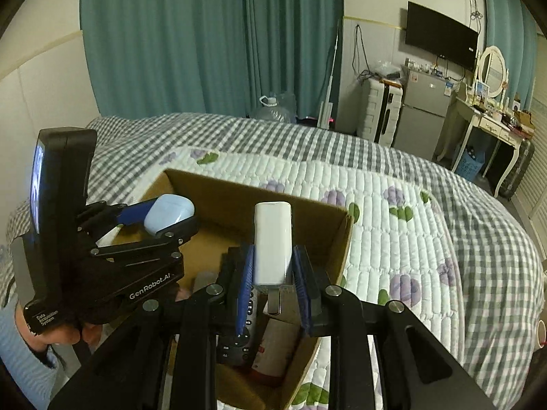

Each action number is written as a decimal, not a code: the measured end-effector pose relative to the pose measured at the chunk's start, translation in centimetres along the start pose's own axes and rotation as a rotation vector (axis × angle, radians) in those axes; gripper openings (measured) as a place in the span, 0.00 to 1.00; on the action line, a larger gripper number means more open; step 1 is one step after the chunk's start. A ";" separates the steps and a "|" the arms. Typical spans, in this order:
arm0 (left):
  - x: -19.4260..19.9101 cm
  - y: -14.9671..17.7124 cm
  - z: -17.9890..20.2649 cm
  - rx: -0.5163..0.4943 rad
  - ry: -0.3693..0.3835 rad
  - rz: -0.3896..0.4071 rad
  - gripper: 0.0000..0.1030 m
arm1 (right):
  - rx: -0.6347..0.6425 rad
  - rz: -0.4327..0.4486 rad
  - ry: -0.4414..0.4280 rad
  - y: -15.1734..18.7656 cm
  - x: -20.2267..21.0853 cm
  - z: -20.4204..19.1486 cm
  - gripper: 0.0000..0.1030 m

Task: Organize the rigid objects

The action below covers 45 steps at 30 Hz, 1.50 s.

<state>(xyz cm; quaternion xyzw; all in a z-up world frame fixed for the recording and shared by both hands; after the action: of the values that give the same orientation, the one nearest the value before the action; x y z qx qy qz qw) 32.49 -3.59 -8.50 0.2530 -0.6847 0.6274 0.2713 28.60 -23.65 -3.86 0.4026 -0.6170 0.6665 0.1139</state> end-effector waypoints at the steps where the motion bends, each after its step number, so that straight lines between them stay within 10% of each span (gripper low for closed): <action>1: -0.2 0.1 0.2 -0.009 -0.002 -0.014 0.52 | -0.002 -0.003 -0.002 0.2 -0.2 0.1 0.22; 6: 0.9 -0.4 0.0 0.004 -0.041 0.023 0.75 | -0.019 -0.011 -0.009 0.7 -0.8 0.8 0.22; 23: 5.1 -0.7 -3.0 0.039 -0.071 0.104 0.75 | -0.070 -0.072 -0.030 -0.2 -6.4 0.0 0.22; 27: 7.3 -1.1 -4.0 0.063 -0.098 0.132 0.79 | -0.060 -0.018 0.046 -0.8 -3.6 0.0 0.54; 32: 12.5 -1.5 -5.3 0.120 -0.099 0.204 0.91 | -0.017 0.054 0.134 -2.2 2.5 -0.5 0.57; 37: 18.7 -0.8 -5.6 0.136 -0.101 0.285 1.00 | -0.015 0.197 0.222 -2.1 11.0 -1.1 0.97; 45: 25.8 2.8 -4.0 0.089 -0.070 0.363 1.00 | -0.050 0.256 0.210 1.8 18.9 -3.6 1.00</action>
<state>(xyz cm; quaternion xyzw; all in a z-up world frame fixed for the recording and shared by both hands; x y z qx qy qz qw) 12.07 0.44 7.46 0.1587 -0.6996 0.6866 0.1185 13.71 -27.25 7.88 0.2460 -0.6645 0.6983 0.1019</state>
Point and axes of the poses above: each gripper's, at about its wrist camera, not at the fingertips, and x roughly against the way its jaws point, z to its right, y to its underside, the point moved 5 cm from there along -x, roughly the way its jaws point, and after that the axes turned 4 degrees about -y, right-handed, at the moved point
